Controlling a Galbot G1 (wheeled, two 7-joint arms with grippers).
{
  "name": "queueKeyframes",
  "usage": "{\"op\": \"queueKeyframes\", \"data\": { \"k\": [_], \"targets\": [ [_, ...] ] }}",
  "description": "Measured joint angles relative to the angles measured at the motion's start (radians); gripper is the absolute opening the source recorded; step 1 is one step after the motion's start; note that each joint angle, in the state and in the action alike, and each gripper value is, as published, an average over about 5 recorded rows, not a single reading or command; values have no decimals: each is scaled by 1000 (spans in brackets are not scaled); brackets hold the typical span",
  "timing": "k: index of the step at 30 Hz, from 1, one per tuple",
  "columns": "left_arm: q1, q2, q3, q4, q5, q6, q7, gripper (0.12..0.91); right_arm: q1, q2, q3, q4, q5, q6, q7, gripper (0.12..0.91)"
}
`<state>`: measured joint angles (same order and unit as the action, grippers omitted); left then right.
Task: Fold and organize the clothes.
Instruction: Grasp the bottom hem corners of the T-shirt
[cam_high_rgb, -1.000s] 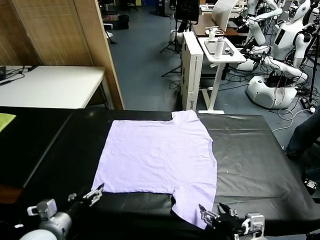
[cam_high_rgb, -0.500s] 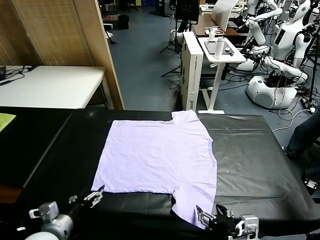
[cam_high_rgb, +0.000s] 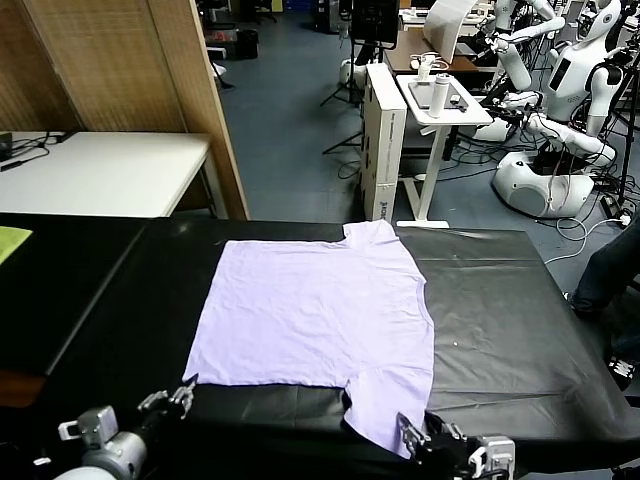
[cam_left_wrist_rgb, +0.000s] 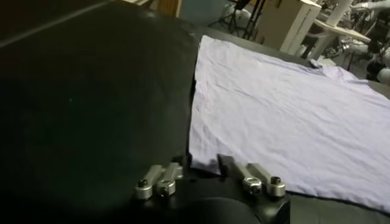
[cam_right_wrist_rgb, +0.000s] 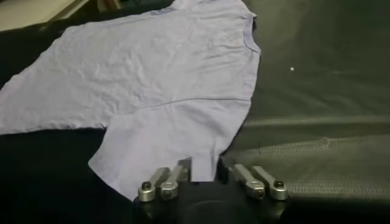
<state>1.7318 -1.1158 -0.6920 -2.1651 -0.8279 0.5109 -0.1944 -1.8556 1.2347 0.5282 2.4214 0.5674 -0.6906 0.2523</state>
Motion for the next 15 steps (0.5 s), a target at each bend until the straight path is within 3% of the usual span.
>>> {"op": "queueKeyframes", "data": {
  "k": [7, 15],
  "targets": [
    [18, -2, 0, -16, 5, -4, -5, 155, -66, -9, 42, 59, -3, -27, 24, 138],
    [76, -14, -20, -73, 2, 0, -78, 155, -141, -9, 64, 118, -13, -18, 26, 138]
  ]
}}
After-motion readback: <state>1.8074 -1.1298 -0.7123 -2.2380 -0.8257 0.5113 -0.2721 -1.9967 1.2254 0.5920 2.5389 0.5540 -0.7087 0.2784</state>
